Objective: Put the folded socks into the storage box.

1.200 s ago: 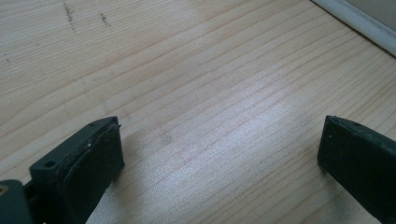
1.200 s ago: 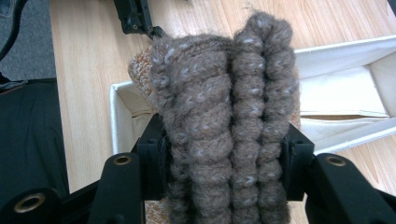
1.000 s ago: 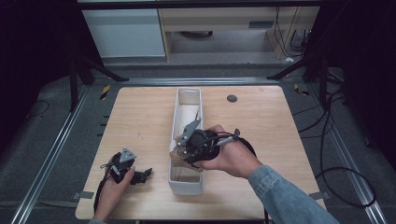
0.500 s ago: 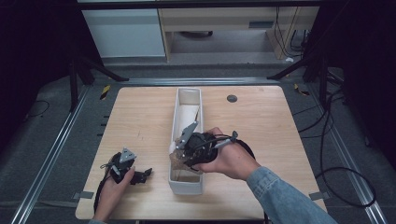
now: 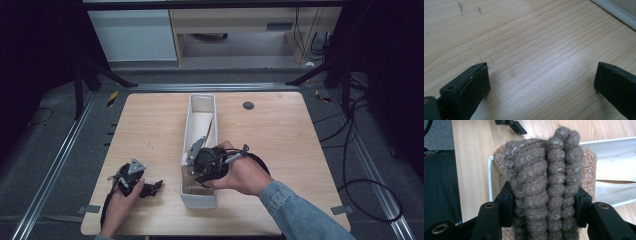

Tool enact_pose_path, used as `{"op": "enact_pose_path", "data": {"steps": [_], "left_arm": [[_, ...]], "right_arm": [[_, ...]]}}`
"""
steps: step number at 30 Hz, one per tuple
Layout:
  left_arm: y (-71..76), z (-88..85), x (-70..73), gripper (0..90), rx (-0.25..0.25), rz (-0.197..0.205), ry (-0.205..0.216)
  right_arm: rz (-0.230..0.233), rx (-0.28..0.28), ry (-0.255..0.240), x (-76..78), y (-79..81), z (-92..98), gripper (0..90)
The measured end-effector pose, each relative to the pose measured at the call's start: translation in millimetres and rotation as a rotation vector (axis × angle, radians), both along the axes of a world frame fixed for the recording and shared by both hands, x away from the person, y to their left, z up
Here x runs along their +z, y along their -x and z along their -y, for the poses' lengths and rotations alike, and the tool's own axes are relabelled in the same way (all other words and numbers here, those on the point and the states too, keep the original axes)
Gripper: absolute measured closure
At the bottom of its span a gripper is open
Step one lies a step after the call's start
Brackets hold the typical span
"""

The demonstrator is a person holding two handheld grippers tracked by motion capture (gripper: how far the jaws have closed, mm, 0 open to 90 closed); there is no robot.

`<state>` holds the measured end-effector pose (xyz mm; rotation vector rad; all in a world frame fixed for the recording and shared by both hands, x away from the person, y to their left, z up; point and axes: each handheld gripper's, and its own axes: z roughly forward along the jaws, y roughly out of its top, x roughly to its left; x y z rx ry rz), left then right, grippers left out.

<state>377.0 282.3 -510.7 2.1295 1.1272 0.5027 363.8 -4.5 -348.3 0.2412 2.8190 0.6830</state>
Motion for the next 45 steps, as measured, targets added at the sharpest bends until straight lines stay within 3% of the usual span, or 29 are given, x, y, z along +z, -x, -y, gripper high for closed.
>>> {"op": "enact_pose_path", "data": {"steps": [17, 31, 37, 45], "left_arm": [[0.0, 0.0, 0.0, 0.0, 0.0, 0.0, 0.0], [0.0, 0.0, 0.0, 0.0, 0.0, 0.0, 0.0], [0.0, 0.0, 0.0, 0.0, 0.0, 0.0, 0.0], [-0.1, 0.0, -0.1, 0.0, 0.0, 0.0, 0.001]], "right_arm": [[-0.015, -0.001, -0.01, -10.0, -2.0, -1.7, 48.6], [-0.029, -0.002, 0.005, -18.1, -3.1, -6.2, 48.6], [-0.025, 0.0, 0.033, -22.0, -2.9, -9.8, 48.7], [-0.057, -0.001, 0.023, -32.0, -6.9, -10.0, 48.5]]}}
